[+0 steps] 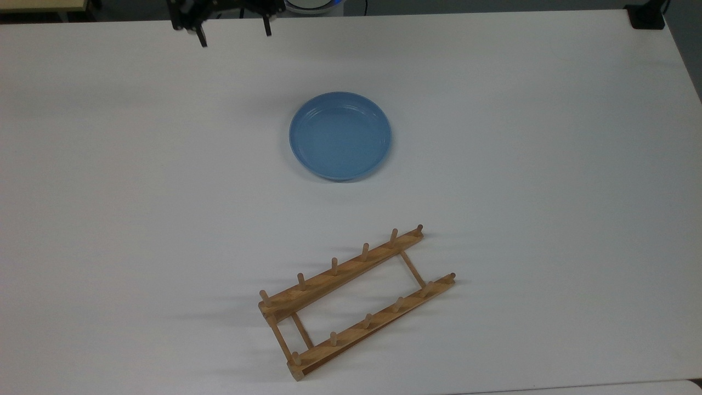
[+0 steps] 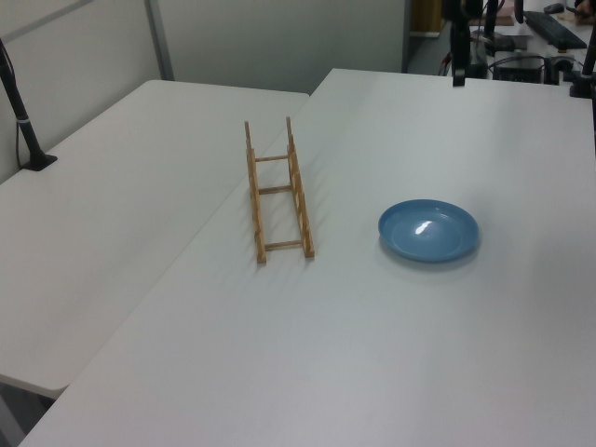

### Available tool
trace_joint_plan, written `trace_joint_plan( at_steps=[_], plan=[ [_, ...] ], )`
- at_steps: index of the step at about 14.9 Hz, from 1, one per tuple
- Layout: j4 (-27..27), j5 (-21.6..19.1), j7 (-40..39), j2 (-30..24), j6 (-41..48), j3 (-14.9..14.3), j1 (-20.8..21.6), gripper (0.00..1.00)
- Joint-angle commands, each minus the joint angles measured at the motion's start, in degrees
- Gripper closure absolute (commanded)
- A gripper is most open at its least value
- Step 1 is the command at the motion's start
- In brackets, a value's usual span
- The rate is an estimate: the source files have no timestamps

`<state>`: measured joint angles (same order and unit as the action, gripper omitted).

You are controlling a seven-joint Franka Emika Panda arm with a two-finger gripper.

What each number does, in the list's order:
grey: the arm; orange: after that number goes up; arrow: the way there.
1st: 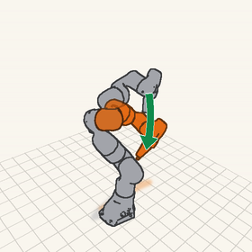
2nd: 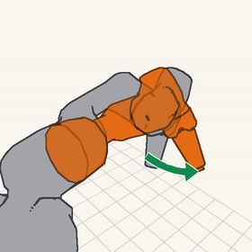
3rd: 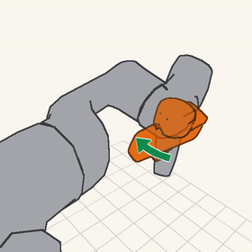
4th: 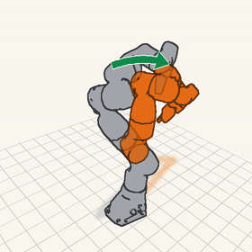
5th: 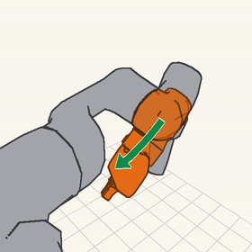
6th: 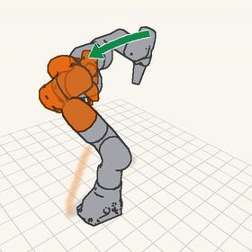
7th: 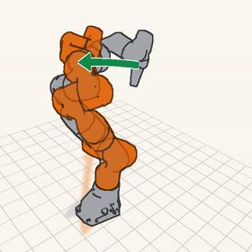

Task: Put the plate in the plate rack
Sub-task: 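Move the gripper down to the rim of the blue plate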

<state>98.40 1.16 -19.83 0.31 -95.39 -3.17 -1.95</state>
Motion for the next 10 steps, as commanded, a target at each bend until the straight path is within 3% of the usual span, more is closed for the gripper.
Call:
trace_joint_plan(
  at_steps=[1,5,10],
  plan=[
    [8.97,0.6,-0.82,0.04,-10.74,0.01,0.81,0.0],
    [16.2,0.51,-0.29,1.52,-22.01,0.18,0.98,0.0],
    [16.82,0.51,0.93,8.03,-27.82,1.33,2.65,0.0]
  ],
)
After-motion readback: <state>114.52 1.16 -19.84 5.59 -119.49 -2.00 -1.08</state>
